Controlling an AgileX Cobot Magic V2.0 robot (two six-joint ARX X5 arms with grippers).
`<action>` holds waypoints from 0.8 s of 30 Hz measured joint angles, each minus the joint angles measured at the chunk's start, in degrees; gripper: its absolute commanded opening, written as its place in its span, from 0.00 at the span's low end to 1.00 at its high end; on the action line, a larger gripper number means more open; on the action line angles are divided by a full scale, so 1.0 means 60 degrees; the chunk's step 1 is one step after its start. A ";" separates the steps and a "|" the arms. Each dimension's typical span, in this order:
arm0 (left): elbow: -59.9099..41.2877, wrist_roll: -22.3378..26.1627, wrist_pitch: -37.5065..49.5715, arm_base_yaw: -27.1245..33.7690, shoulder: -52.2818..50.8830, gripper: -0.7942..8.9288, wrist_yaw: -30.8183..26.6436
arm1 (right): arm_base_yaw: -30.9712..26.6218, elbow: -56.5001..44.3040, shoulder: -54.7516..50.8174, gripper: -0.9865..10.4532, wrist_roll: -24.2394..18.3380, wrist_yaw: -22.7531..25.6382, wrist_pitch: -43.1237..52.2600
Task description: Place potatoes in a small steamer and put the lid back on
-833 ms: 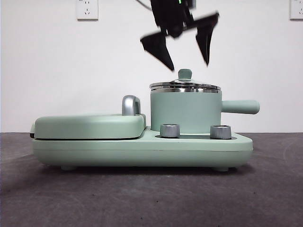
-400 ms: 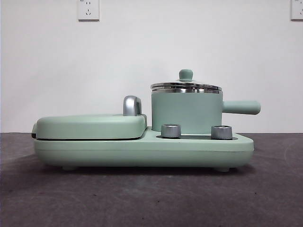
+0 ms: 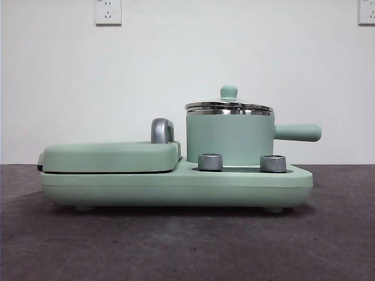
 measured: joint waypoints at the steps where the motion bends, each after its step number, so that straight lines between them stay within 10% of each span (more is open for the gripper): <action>1: -0.0925 -0.0138 0.0517 0.0004 -0.0659 0.48 -0.0007 | 0.0000 0.0000 0.0044 0.49 0.0000 0.0004 0.0000; 2: -0.1763 -0.0262 0.0925 0.0007 -0.1239 0.15 -0.0044 | 0.0000 0.0000 0.0087 0.37 0.0000 0.0004 0.0004; 3: -0.2357 -0.0361 0.1129 0.0025 -0.1650 0.11 -0.0047 | 0.0000 -0.0011 0.0109 0.14 0.0004 0.0000 0.0004; 4: -0.2907 -0.0503 0.1231 0.0044 -0.2051 0.07 -0.0058 | 0.0000 -0.0066 0.0117 0.11 -0.0018 0.0004 0.0000; 18: -0.3377 -0.0776 0.1362 0.0062 -0.2703 0.16 -0.0146 | 0.0000 -0.0310 0.0153 0.10 -0.0193 0.0546 -0.0004; 24: -0.5442 0.0401 0.4131 0.0965 -0.4098 0.10 -0.0175 | 0.0000 -0.0302 0.0153 0.10 -0.0215 0.0543 0.0000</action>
